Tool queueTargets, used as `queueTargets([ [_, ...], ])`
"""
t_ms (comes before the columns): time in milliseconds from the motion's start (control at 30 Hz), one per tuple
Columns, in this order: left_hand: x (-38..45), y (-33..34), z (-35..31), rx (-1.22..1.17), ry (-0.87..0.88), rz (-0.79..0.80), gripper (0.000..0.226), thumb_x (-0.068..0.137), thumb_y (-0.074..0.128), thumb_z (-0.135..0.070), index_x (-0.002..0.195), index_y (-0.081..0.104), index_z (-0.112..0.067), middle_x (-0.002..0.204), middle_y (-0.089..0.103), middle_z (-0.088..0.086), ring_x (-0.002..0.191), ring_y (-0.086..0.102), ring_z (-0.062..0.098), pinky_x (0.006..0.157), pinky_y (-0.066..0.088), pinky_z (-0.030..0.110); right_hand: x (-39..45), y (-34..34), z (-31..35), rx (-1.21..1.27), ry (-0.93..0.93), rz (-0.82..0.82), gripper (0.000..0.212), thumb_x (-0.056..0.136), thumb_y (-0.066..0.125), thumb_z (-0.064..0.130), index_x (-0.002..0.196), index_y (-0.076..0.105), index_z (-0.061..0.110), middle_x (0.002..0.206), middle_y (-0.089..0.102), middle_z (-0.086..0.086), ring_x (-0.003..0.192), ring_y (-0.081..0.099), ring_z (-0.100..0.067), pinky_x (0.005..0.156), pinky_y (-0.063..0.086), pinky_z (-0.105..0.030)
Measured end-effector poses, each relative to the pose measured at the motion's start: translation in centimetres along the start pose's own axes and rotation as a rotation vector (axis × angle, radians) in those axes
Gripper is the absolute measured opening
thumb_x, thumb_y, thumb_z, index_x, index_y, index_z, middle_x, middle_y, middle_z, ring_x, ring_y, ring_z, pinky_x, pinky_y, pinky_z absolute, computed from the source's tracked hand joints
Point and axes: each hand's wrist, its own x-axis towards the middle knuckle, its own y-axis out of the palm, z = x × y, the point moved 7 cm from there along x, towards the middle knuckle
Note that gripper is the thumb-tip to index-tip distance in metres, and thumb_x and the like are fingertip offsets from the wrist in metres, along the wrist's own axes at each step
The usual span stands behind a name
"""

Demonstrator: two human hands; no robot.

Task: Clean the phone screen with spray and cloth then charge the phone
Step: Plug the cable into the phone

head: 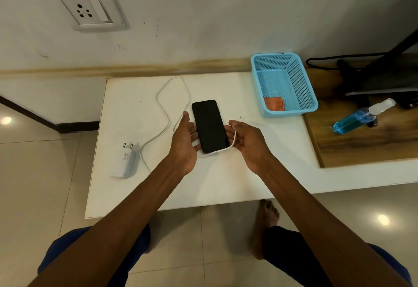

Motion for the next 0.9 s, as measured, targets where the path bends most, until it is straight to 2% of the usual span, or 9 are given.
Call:
queueTargets([
  [100, 0.2, 0.3, -0.3, -0.007, -0.005, 0.013, 0.066, 0.099, 0.045, -0.052, 0.143, 0.043, -0.003, 0.142, 0.052, 0.015, 0.127, 0.054, 0.029, 0.108, 0.043, 0.044, 0.1, 0.0, -0.1, 0.007, 0.007, 0.010, 0.018, 0.100, 0.052, 0.017, 0.094, 0.068, 0.017, 0.087, 0.077, 0.003, 0.082, 0.074, -0.011, 0.078, 0.055, -0.024],
  [200, 0.2, 0.7, -0.7, 0.011, -0.012, 0.054, 0.061, 0.101, 0.039, -0.052, 0.138, 0.049, -0.005, 0.136, 0.057, 0.014, 0.122, 0.058, 0.030, 0.107, 0.044, 0.045, 0.1, 0.0, 0.0, 0.025, 0.012, 0.019, 0.017, 0.100, 0.052, 0.016, 0.095, 0.068, 0.016, 0.086, 0.077, 0.003, 0.082, 0.074, -0.011, 0.079, 0.055, -0.025],
  [367, 0.4, 1.2, -0.8, -0.009, -0.029, 0.052, 0.057, 0.103, 0.035, -0.050, 0.139, 0.048, -0.008, 0.133, 0.059, 0.015, 0.121, 0.058, 0.030, 0.105, 0.045, 0.047, 0.0, 0.5, -0.4, 0.040, 0.028, 0.056, 0.017, 0.101, 0.050, 0.014, 0.100, 0.067, 0.016, 0.090, 0.077, 0.003, 0.083, 0.075, -0.011, 0.071, 0.057, -0.020],
  [500, 0.7, 1.7, 0.0, -0.012, -0.027, 0.045, 0.055, 0.104, 0.031, -0.049, 0.136, 0.052, -0.010, 0.132, 0.061, 0.013, 0.118, 0.061, 0.030, 0.108, 0.043, 0.048, -0.1, 0.7, -0.4, -0.041, -0.002, 0.023, 0.027, 0.101, 0.050, 0.014, 0.126, 0.062, 0.013, 0.115, 0.072, -0.002, 0.101, 0.070, -0.014, 0.092, 0.054, -0.026],
  [600, 1.1, 1.7, -0.2, -0.036, 0.013, 0.034, 0.059, 0.101, 0.029, -0.057, 0.130, 0.056, -0.013, 0.122, 0.067, 0.009, 0.113, 0.064, 0.028, 0.107, 0.045, 0.048, 0.0, 0.6, 0.4, -0.126, -0.088, 0.009, 0.028, 0.102, 0.051, 0.016, 0.126, 0.063, 0.019, 0.125, 0.068, -0.002, 0.117, 0.064, -0.019, 0.105, 0.048, -0.035],
  [667, 1.3, 1.9, -0.3, -0.109, 0.013, 0.093, 0.068, 0.097, 0.028, -0.066, 0.134, 0.053, -0.015, 0.122, 0.068, 0.008, 0.113, 0.065, 0.028, 0.107, 0.045, 0.048, -0.2, 0.8, 1.2, -0.163, -0.165, 0.027, 0.030, 0.101, 0.054, 0.021, 0.129, 0.063, 0.022, 0.130, 0.066, 0.002, 0.122, 0.060, -0.014, 0.108, 0.045, -0.034],
  [733, 1.5, 2.4, -0.4, -0.183, 0.022, 0.195, 0.077, 0.093, 0.024, -0.073, 0.139, 0.049, -0.017, 0.129, 0.065, 0.009, 0.118, 0.063, 0.029, 0.108, 0.042, 0.049, -0.6, 1.1, 2.1, -0.204, -0.257, 0.052, 0.034, 0.100, 0.056, 0.024, 0.134, 0.060, 0.026, 0.131, 0.066, 0.009, 0.123, 0.058, -0.005, 0.106, 0.043, -0.026],
  [833, 1.5, 3.1, -0.8, -0.300, 0.020, 0.367, 0.084, 0.091, 0.019, -0.076, 0.144, 0.046, -0.016, 0.141, 0.056, 0.010, 0.130, 0.053, 0.030, 0.113, 0.035, 0.049, -1.3, 1.9, 3.5, -0.255, -0.386, 0.105, 0.034, 0.101, 0.054, 0.023, 0.134, 0.059, 0.032, 0.133, 0.064, 0.014, 0.126, 0.054, 0.000, 0.110, 0.040, -0.027],
  [900, 1.2, 3.7, -1.1, -0.391, -0.013, 0.443, 0.082, 0.092, 0.026, -0.075, 0.145, 0.046, -0.015, 0.147, 0.049, 0.010, 0.136, 0.046, 0.029, 0.117, 0.029, 0.050, -1.9, 2.5, 4.2, -0.310, -0.483, 0.154, 0.033, 0.103, 0.052, 0.023, 0.132, 0.059, 0.034, 0.134, 0.062, 0.018, 0.128, 0.051, 0.002, 0.108, 0.040, -0.025],
])
